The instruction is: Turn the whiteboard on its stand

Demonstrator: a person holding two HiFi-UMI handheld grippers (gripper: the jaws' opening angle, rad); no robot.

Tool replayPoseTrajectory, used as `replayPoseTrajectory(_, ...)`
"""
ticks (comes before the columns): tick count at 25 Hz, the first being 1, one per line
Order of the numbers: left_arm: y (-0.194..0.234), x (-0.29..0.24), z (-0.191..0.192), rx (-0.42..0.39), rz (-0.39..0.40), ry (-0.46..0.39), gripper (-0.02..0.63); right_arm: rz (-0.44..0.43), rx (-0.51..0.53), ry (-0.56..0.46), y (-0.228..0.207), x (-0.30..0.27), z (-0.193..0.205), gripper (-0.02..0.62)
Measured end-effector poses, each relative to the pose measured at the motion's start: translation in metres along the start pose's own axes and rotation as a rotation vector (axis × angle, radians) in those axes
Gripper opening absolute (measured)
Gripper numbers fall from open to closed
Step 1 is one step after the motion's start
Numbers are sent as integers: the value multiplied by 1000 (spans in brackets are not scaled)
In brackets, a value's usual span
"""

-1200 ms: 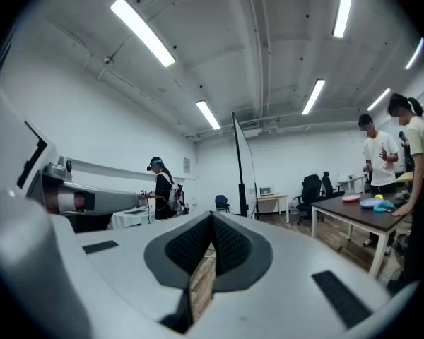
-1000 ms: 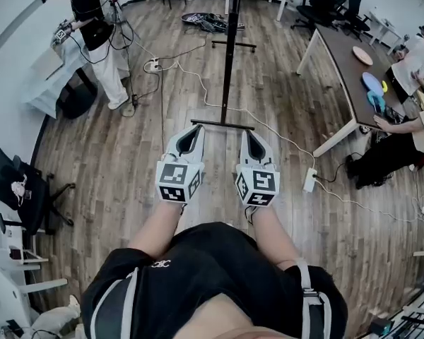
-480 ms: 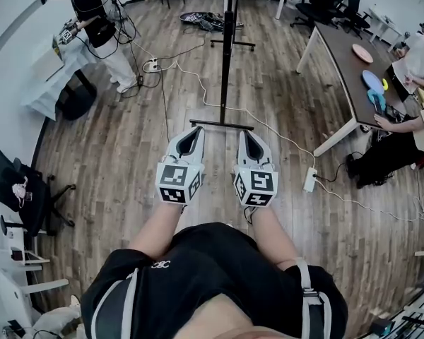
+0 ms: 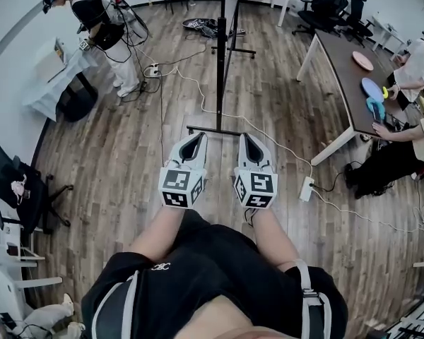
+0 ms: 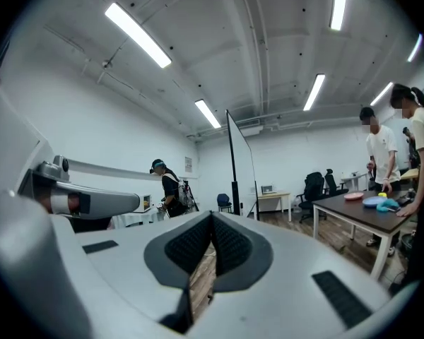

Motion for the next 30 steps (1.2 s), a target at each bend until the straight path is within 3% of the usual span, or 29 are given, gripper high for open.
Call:
replayPoseTrajectory(12,16,-33,15,23,8,6,8,-2,6,27,-11,-34,16,6)
replayPoseTrajectory(30,125,-155,2,49,18,4,8,16,20,54,-32,-183,11,6)
Point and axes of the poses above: the fingertips, and each gripper's own axes: x backward along the fingers, y to its left, z out of its underside, the point moved 8 cm from there along x, backward along the fingers, and after that the axes turned 10 degrees about z, right-handed, at the moved point
